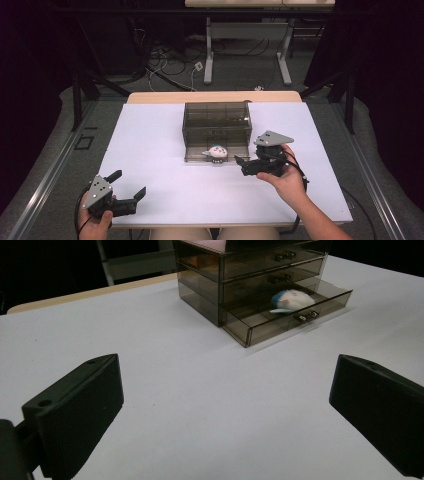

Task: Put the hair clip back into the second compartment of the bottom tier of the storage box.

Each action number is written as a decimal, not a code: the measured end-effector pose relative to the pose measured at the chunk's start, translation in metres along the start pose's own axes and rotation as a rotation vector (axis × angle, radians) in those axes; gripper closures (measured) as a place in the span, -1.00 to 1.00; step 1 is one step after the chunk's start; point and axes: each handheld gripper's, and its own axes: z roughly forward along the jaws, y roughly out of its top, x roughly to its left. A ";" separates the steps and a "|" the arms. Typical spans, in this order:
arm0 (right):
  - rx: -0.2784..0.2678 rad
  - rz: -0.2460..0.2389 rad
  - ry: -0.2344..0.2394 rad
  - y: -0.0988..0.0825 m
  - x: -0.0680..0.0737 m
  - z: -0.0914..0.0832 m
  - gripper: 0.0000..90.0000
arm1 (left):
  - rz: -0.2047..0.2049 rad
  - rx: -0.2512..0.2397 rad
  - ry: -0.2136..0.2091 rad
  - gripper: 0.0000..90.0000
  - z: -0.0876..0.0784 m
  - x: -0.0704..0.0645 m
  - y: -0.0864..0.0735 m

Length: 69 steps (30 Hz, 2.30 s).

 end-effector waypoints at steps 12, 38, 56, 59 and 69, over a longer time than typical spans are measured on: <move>-0.048 0.058 -0.056 -0.027 -0.009 -0.031 -0.94 | -0.001 0.004 0.003 -0.98 0.001 -0.001 0.000; -0.101 0.189 -0.157 -0.088 -0.031 -0.063 -0.91 | 0.002 0.006 0.009 -0.98 0.000 -0.001 0.000; -0.094 0.269 -0.204 -0.120 -0.045 -0.067 -0.91 | -0.010 0.013 0.004 -0.98 0.001 -0.002 0.000; -0.087 0.276 -0.212 -0.123 -0.047 -0.066 -0.91 | -0.011 0.009 0.004 -0.98 0.001 -0.002 0.000; -0.079 0.300 -0.241 -0.134 -0.055 -0.066 -0.90 | -0.007 0.006 0.004 -0.98 0.002 -0.002 -0.001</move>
